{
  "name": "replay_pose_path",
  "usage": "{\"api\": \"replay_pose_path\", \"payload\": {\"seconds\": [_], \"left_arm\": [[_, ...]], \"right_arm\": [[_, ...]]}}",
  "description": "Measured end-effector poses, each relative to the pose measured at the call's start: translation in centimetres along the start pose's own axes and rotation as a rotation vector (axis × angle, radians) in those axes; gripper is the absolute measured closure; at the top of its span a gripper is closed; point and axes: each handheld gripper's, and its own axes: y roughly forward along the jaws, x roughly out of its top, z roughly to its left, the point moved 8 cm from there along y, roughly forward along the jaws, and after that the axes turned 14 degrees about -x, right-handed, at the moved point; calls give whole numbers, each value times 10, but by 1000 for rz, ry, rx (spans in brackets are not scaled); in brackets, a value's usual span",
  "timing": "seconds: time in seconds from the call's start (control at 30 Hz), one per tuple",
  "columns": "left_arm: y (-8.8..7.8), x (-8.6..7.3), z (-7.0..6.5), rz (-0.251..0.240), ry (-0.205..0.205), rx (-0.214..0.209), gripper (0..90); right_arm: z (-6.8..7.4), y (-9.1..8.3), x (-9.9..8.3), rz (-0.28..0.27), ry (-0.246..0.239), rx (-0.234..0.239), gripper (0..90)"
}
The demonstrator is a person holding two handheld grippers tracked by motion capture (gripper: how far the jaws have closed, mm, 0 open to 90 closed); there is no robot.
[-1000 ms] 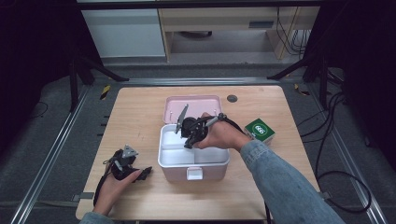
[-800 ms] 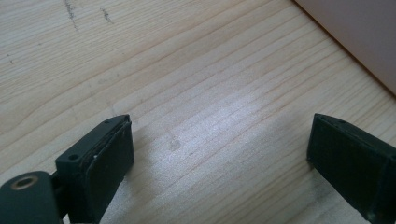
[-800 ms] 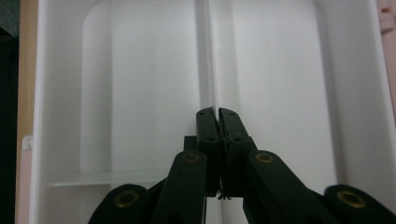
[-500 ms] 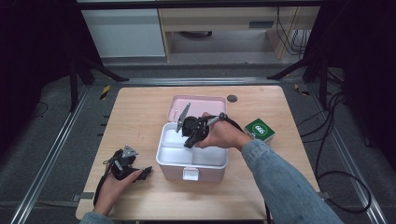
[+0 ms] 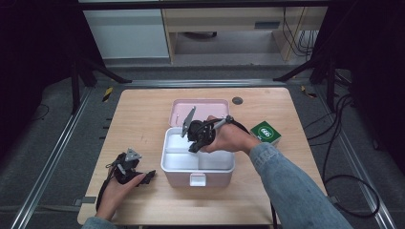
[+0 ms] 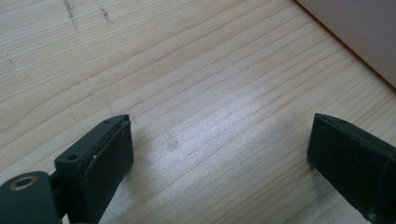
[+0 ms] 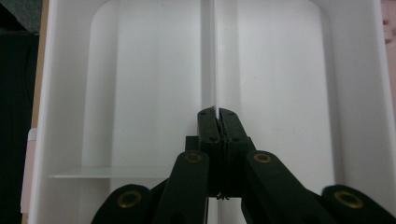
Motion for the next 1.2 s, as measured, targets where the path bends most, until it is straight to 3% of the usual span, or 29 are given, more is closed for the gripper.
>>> {"api": "replay_pose_path", "payload": {"seconds": [0.33,0.47,0.77,1.0,1.2], "left_arm": [[0,0,0,-2,-2,0,61],[0,0,0,1,-1,-1,59],[0,0,0,-5,-3,-1,56],[0,0,0,-12,-4,2,56],[1,-1,0,-22,-6,4,54]], "right_arm": [[-4,-15,4,-46,15,-8,899],[-13,-38,13,-106,43,-29,900],[-28,-76,17,-143,66,-96,900],[-41,-103,2,-145,103,-171,899],[-49,-122,-17,-155,141,-204,900]]}}
